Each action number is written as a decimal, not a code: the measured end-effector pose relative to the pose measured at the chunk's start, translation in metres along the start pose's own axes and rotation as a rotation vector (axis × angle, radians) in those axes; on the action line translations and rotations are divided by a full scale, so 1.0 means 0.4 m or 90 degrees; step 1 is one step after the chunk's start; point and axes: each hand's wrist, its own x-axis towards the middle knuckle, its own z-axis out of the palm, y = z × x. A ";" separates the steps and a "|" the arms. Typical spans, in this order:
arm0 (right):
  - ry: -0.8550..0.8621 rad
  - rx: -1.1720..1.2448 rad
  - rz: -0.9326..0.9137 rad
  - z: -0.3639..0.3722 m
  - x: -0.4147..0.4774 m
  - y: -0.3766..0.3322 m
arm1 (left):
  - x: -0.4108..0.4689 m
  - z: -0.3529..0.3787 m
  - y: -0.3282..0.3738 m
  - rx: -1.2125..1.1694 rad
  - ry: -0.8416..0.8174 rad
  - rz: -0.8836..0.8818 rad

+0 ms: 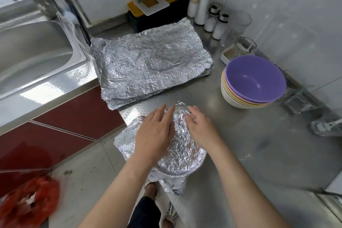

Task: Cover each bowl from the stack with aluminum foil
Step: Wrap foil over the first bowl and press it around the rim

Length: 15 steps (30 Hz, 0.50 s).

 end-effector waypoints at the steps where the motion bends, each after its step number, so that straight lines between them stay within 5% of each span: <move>1: 0.011 -0.011 -0.008 0.009 -0.001 0.001 | -0.003 0.006 0.006 -0.007 0.007 -0.006; 15: 0.236 0.155 0.098 0.083 -0.092 0.044 | 0.042 0.004 -0.009 -0.066 0.005 0.151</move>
